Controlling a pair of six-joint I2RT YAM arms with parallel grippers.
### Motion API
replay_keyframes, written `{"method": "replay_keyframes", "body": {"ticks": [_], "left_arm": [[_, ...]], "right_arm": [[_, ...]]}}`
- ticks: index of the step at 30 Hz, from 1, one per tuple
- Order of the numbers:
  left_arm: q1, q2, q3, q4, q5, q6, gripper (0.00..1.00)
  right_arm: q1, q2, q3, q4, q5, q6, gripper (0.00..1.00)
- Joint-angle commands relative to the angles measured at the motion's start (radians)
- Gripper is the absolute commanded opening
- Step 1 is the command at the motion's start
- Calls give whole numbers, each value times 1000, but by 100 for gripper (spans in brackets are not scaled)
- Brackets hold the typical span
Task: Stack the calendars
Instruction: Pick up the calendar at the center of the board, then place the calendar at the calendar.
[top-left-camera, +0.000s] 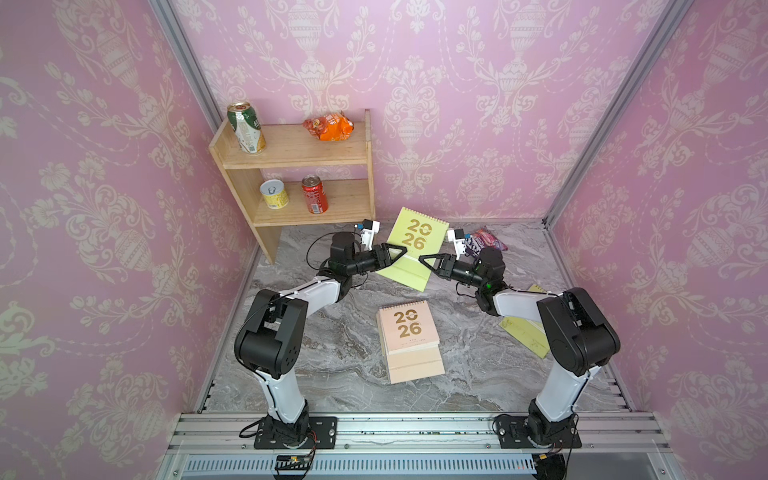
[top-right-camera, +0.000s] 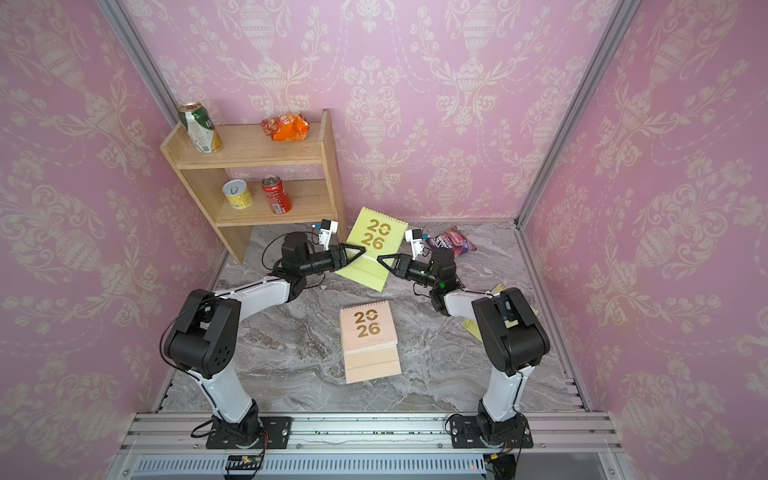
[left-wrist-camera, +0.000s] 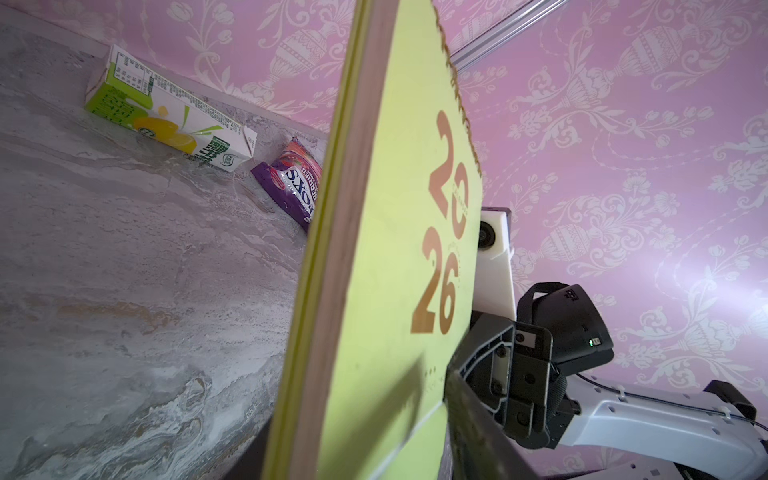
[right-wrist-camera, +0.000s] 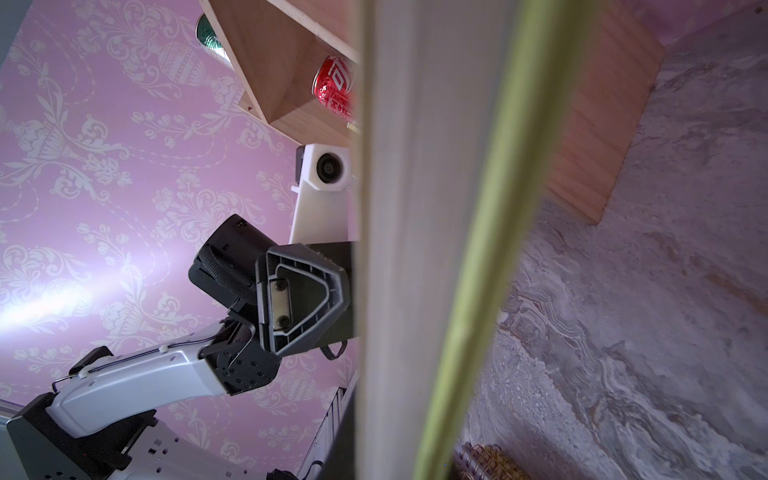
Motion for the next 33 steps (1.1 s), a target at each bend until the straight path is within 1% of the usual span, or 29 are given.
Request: {"method": "replay_keyframes", "body": {"ticks": [1, 2, 3, 5, 7, 8, 10, 14, 17, 19, 20, 22, 25, 28, 33], "left_arm": [[-30, -57, 2, 50, 72, 24, 25], [-29, -64, -1, 31, 62, 41, 34], [-28, -71, -3, 6, 48, 60, 42], [-27, -92, -6, -66, 22, 116, 66], [-25, -114, -5, -133, -8, 171, 80], [-22, -124, -6, -158, -20, 192, 84], [-18, -149, -9, -214, -52, 232, 99], [-4, -199, -23, -298, -126, 291, 99], [1, -236, -18, -404, -223, 343, 99], [-1, -262, -8, -505, -320, 386, 99], [1, -275, -5, -547, -368, 401, 99], [1, -306, -4, -623, -450, 434, 99], [0, -353, -14, -676, -516, 460, 99], [0, -390, -21, -718, -548, 475, 99], [0, -436, -52, -726, -559, 480, 99]], "right_arm": [[9, -55, 2, -123, 71, -85, 0], [3, -76, -1, -150, 77, -99, 0], [-1, -96, 0, -186, 82, -114, 0], [-22, -144, -2, -265, 77, -149, 0], [-46, -189, -11, -300, 66, -164, 0], [-57, -212, -14, -326, 61, -176, 0], [-82, -268, -18, -414, 54, -216, 0], [-112, -366, -21, -595, 38, -303, 0], [-116, -391, 4, -735, -42, -352, 0], [-114, -398, 18, -820, -105, -382, 0], [-110, -407, 20, -859, -122, -398, 0], [-91, -431, 32, -978, -134, -477, 0], [-38, -452, 67, -1158, -134, -578, 0], [15, -458, 58, -1197, -153, -584, 0], [73, -458, 0, -1161, -169, -544, 0]]}}
